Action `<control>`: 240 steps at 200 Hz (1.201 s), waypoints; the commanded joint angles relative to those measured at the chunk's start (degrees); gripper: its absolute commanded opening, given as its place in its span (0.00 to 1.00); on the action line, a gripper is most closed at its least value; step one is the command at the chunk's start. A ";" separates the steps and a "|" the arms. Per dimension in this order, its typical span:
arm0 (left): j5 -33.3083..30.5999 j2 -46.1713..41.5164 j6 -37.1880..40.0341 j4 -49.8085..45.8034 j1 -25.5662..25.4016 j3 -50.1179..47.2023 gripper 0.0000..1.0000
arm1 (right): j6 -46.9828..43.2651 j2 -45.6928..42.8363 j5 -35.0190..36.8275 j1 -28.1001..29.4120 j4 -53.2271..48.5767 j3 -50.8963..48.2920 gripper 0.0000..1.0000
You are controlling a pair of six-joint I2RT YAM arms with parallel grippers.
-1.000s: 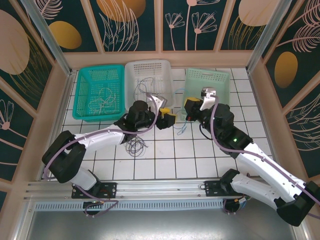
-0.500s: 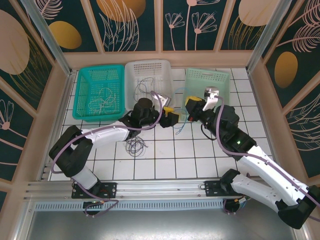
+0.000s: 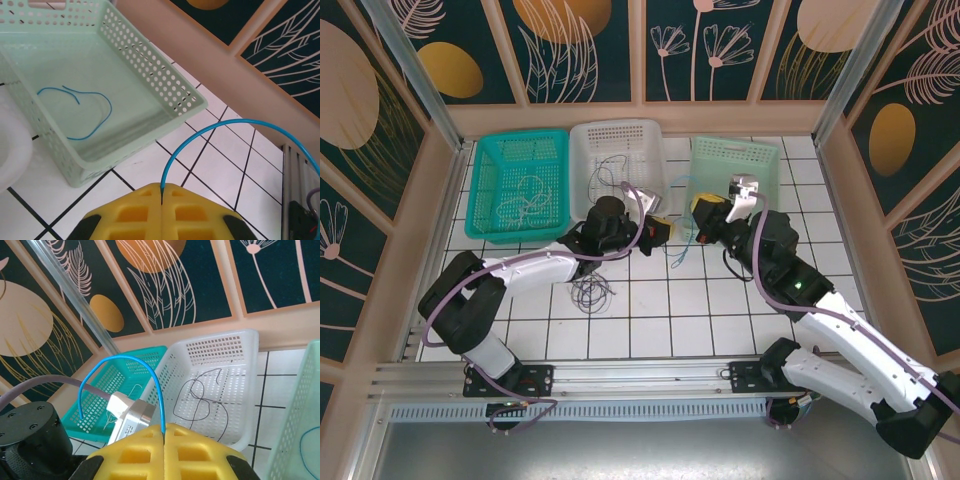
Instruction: Untangle the cables
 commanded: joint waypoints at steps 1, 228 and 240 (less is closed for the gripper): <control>-1.11 -1.72 -1.34 2.06 -0.03 0.41 0.00 | 1.03 0.11 2.74 -0.05 -3.70 -0.31 0.00; -0.81 -10.93 -6.06 16.78 0.05 -6.15 0.00 | 4.08 -8.54 -2.59 -3.60 0.52 -16.41 0.78; -1.37 -10.81 -6.19 16.10 0.04 -5.90 0.00 | 3.29 -8.73 -4.50 -3.60 1.36 -16.43 0.76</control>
